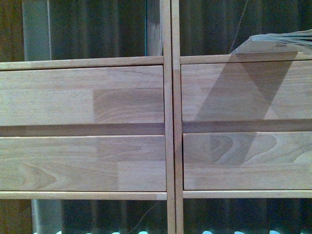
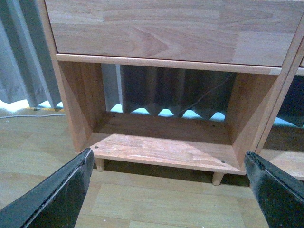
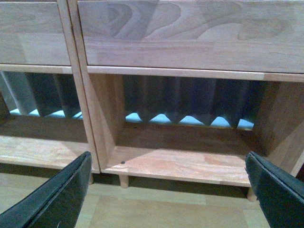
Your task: Organize books on shelf
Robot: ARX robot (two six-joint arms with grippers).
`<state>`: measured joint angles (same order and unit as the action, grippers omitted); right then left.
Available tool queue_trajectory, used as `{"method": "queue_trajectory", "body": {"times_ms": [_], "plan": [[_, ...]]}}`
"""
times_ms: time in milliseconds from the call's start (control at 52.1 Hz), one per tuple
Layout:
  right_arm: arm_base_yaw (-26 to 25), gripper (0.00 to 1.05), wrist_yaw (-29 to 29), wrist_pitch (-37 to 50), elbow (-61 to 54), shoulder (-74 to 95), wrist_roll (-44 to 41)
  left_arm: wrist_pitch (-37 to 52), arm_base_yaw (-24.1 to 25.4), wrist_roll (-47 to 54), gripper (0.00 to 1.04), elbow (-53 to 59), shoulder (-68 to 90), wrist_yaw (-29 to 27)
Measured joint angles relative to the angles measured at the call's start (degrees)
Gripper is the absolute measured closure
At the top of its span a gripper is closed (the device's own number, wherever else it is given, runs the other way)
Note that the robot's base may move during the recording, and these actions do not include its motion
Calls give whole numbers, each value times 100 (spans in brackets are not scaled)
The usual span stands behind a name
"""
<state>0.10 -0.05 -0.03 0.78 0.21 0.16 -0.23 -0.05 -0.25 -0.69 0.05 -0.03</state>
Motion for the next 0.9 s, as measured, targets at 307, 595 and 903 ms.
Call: {"method": "queue_trajectory", "body": {"times_ms": [307, 595, 903], "plan": [[0, 7, 7, 0, 0, 0, 0, 0, 0, 0, 7, 0, 0, 7], [0, 7, 2, -2, 0, 0, 0, 0, 0, 0, 7, 0, 0, 4], [0, 7, 2, -2, 0, 0, -2, 0, 0, 2, 7, 0, 0, 2]]}}
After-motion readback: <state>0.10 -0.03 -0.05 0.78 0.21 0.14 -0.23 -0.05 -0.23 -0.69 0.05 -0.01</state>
